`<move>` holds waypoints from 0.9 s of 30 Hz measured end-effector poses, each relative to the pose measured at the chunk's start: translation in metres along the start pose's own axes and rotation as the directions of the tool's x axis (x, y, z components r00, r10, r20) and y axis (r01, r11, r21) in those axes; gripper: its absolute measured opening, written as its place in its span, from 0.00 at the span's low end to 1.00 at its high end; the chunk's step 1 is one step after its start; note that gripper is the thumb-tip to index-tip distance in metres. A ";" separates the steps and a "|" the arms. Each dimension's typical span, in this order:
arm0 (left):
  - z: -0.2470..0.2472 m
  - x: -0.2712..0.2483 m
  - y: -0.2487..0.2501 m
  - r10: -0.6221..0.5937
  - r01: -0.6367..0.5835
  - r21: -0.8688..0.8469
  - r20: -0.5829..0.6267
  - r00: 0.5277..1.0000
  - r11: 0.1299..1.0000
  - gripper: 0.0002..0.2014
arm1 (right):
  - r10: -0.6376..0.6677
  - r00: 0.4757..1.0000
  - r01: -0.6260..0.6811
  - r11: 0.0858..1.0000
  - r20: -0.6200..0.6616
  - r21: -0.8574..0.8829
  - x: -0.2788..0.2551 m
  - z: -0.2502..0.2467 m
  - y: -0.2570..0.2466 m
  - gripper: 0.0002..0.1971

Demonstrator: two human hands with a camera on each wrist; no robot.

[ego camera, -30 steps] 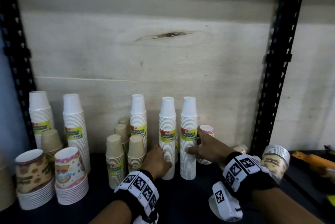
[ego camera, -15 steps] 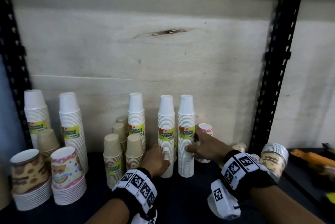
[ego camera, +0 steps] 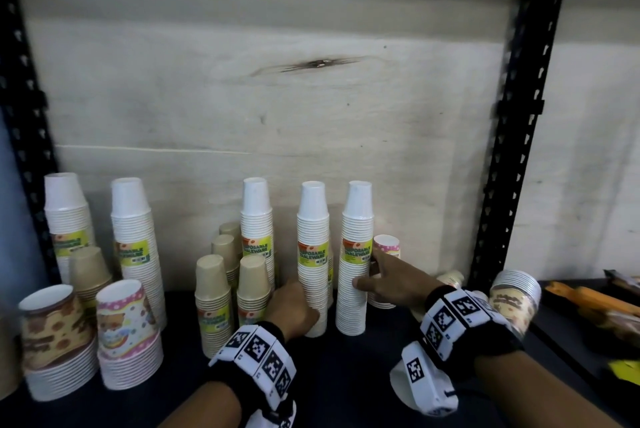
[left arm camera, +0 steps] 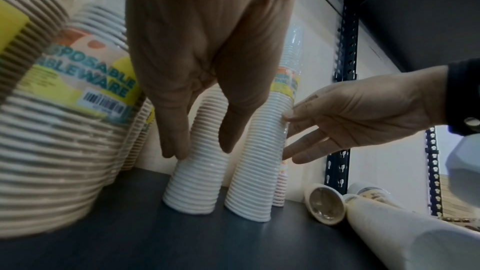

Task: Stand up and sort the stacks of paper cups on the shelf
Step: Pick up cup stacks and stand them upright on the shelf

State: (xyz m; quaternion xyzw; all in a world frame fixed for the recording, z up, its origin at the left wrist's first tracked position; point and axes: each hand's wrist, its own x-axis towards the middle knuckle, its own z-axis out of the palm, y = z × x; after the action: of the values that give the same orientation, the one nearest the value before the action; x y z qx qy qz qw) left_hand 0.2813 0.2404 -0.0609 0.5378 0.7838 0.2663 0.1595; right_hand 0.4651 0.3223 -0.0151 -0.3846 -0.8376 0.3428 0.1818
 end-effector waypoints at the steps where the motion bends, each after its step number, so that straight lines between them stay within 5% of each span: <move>1: -0.001 -0.002 0.002 -0.014 0.014 0.028 0.007 1.000 0.999 0.27 | 0.008 1.000 -0.008 1.000 0.006 -0.004 -0.003 -0.001 0.000 0.26; 7: -0.008 -0.021 0.011 -0.132 0.116 0.094 0.176 0.976 0.989 0.18 | 0.124 0.987 -0.132 0.989 -0.105 -0.069 -0.018 -0.016 0.014 0.32; 12: -0.005 -0.032 0.034 -0.138 0.134 0.035 0.286 0.948 0.990 0.19 | 0.146 0.963 -0.170 0.981 -0.227 -0.089 -0.033 -0.046 0.033 0.24; 23: 0.043 -0.028 0.110 0.077 -0.158 0.244 0.313 0.947 0.957 0.32 | 0.242 0.920 -0.361 0.828 -0.307 -0.429 -0.070 -0.095 0.090 0.16; 27: 0.065 -0.027 0.130 0.129 -0.240 0.274 0.369 0.920 0.931 0.31 | 0.339 0.842 -0.525 0.695 -0.421 -0.491 -0.073 -0.106 0.111 0.19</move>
State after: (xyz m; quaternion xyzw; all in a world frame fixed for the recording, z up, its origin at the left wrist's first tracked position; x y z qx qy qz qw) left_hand 0.4244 0.2676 -0.0378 0.6668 0.7210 0.0538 0.1808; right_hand 0.6300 0.3645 -0.0235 -0.6564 -0.7481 0.0372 0.0902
